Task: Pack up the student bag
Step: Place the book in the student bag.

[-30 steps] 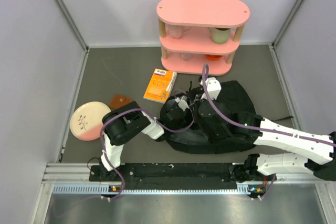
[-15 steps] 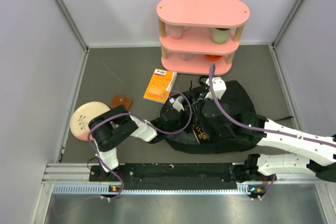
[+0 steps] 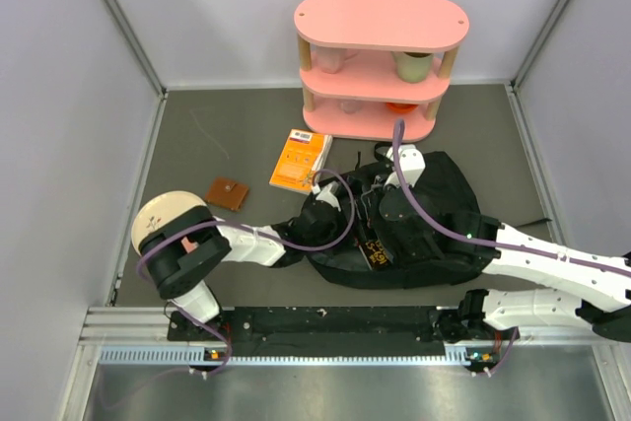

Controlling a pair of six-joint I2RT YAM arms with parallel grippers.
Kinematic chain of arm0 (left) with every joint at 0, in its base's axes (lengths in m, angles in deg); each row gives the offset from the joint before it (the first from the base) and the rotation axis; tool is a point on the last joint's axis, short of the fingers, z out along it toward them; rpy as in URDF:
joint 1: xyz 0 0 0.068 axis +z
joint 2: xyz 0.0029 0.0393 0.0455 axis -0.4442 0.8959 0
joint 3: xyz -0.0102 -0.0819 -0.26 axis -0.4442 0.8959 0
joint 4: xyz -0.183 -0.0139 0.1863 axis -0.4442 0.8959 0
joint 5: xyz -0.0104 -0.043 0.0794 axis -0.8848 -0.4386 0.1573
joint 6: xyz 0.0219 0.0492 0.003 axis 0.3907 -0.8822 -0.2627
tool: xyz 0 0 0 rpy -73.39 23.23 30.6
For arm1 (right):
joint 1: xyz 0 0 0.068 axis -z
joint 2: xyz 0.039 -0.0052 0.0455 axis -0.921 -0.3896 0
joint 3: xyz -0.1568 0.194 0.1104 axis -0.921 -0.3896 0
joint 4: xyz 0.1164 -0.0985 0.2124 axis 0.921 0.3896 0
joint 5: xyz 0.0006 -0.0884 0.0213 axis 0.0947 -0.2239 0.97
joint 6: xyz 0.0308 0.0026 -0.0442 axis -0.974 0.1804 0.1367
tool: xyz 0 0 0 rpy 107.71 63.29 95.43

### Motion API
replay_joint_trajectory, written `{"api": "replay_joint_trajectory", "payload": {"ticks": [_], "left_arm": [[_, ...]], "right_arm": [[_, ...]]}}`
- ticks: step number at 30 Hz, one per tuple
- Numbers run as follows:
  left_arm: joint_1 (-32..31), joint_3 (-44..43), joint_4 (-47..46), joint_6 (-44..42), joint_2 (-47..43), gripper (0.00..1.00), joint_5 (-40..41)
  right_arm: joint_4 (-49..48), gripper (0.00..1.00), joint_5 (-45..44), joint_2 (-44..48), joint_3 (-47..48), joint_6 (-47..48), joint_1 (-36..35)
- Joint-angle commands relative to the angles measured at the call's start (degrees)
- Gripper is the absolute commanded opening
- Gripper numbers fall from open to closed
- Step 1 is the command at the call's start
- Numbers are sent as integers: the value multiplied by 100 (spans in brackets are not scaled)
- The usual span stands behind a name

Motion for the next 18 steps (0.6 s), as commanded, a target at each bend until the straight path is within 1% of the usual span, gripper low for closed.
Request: {"api": "replay_joint_trajectory", "payload": {"ticks": [1,3,5,6,7,8,10,11,12,14,18], "left_arm": [[-13,80,610,-222,-370,98,157],[-22,168,636,-152,-467,96,95],[-57,169,672,-143,-485,86,60],[-83,160,663,-152,-493,79,69],[-101,151,585,-152,-476,66,86],[-136,108,523,-152,-415,56,25],[-145,-59,356,-126,-292,40,-54],[-145,-138,286,-99,-135,28,-124],[-145,-295,207,-99,-64,22,-168],[-154,-454,-4,-29,173,14,-204],[-145,-1060,83,-2,534,8,-134]], "right_arm": [[-387,0,-92,163,196,-10,-113],[-387,0,-101,163,187,-27,-104],[-396,0,-118,163,187,-27,-113],[-396,0,-118,163,196,-27,-113],[-387,0,-118,163,178,-36,-113],[-396,0,-118,163,178,-36,-113],[-387,0,-101,163,169,-54,-113],[-387,0,-101,172,161,-45,-104],[-396,0,-101,181,160,-45,-113],[-396,0,-92,181,160,-45,-113],[-387,0,-101,172,134,-80,-113]]}}
